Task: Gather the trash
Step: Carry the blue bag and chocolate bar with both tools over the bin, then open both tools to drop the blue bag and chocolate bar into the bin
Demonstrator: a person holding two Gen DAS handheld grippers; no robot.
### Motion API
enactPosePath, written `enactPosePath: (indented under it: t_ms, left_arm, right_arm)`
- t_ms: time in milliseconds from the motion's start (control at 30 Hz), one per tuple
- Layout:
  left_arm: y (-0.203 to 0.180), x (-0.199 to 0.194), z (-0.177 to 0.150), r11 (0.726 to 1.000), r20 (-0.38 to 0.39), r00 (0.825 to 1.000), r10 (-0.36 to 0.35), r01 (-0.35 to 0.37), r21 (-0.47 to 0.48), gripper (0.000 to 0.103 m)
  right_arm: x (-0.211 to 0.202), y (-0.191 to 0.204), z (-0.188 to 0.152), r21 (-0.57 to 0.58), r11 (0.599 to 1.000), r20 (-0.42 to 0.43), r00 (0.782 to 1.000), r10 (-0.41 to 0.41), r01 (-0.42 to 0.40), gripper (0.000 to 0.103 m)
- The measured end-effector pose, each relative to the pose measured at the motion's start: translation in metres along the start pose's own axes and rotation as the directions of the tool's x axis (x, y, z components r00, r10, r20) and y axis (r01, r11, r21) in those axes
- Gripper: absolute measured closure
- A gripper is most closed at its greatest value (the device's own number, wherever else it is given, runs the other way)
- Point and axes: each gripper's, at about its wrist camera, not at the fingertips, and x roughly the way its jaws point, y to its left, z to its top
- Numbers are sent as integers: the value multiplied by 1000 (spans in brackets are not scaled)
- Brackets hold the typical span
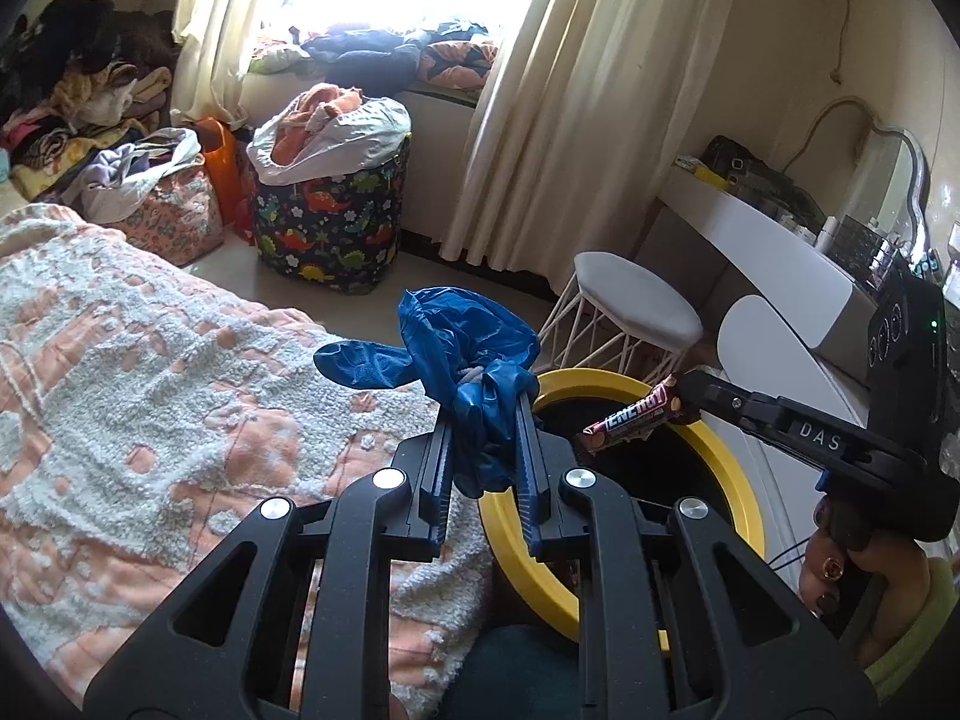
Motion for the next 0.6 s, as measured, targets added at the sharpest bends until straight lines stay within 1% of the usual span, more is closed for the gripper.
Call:
enactPosePath:
  t_ms: [167, 333, 600]
  left_arm:
    - [-16, 7, -4, 999, -22, 1000, -19, 20, 41, 90]
    - [-33, 17, -10, 995, -54, 998, -41, 46, 85, 90]
    - [-63, 34, -25, 981, -115, 991, -70, 89, 175, 90]
  right_arm:
    - [-7, -19, -2, 34, 999, 3, 1000, -31, 31, 102]
    - [-11, -31, -6, 41, 997, 0, 998, -69, 69, 102]
    - [-11, -52, -11, 94, 990, -31, 994, -105, 107, 101]
